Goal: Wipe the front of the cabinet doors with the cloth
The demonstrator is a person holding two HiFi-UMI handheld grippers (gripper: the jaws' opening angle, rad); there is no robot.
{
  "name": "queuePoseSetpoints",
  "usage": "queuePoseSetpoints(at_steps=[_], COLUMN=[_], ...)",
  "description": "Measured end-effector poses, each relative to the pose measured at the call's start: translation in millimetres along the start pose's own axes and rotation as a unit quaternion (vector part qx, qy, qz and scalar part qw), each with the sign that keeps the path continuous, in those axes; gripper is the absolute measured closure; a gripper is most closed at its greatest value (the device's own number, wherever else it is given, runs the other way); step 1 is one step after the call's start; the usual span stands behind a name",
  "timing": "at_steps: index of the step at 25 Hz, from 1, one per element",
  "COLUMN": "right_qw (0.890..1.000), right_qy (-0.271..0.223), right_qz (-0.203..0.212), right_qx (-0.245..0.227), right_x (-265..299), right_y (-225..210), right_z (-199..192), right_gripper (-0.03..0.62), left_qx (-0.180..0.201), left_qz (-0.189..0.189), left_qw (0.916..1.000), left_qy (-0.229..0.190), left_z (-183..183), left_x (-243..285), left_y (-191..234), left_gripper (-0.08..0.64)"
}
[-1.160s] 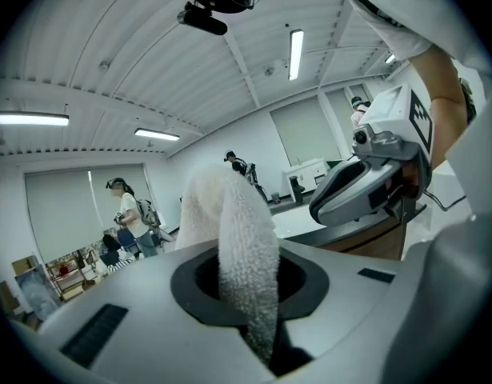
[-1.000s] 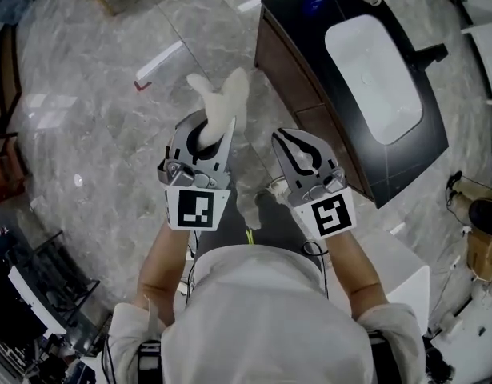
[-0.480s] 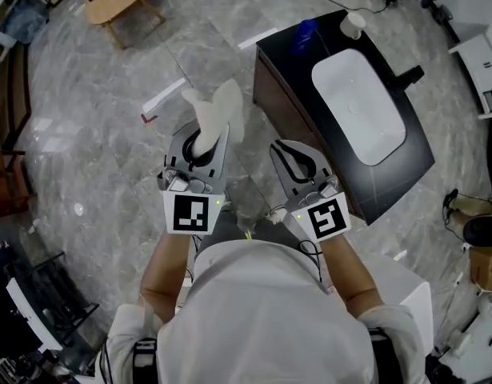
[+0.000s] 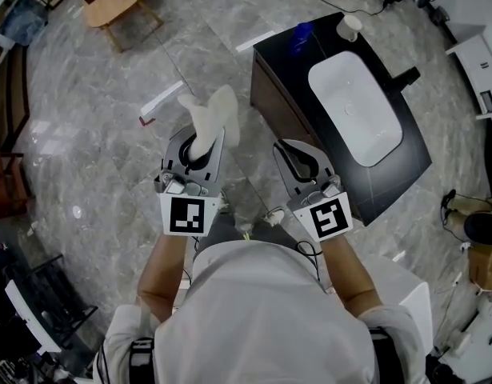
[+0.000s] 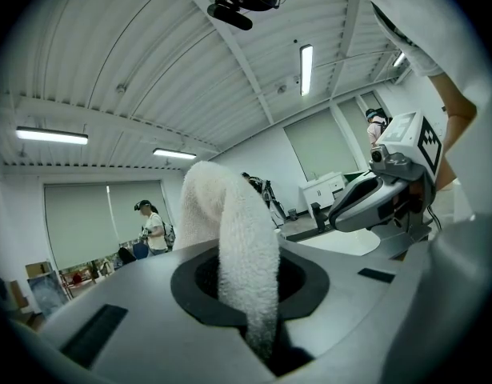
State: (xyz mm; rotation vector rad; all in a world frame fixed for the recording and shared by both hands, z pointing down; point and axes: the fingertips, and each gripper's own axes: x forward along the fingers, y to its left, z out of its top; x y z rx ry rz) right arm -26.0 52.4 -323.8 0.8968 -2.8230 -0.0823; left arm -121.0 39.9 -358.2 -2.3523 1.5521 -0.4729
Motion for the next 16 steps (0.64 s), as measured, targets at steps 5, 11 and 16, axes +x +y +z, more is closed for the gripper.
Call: queuePoseSetpoints(at_steps=[5, 11, 16], right_qw=[1.000, 1.000, 1.000], right_qy=[0.002, 0.006, -0.004], right_qz=[-0.010, -0.015, -0.018], right_qx=[-0.003, 0.005, 0.003], right_x=[-6.2, -19.8, -34.6], right_y=[-6.2, -11.6, -7.4], right_z=[10.0, 0.9, -5.3], right_gripper=[0.541, 0.541, 0.541], left_qx=[-0.007, -0.009, -0.011], left_qz=[0.000, -0.002, 0.002], left_qw=[1.0000, 1.0000, 0.9999], left_qy=[-0.003, -0.003, -0.004], left_z=[6.5, 7.1, 5.6], left_x=[-0.7, -1.0, -8.7], left_y=[0.9, -14.6, -31.1], left_gripper=[0.502, 0.502, 0.502])
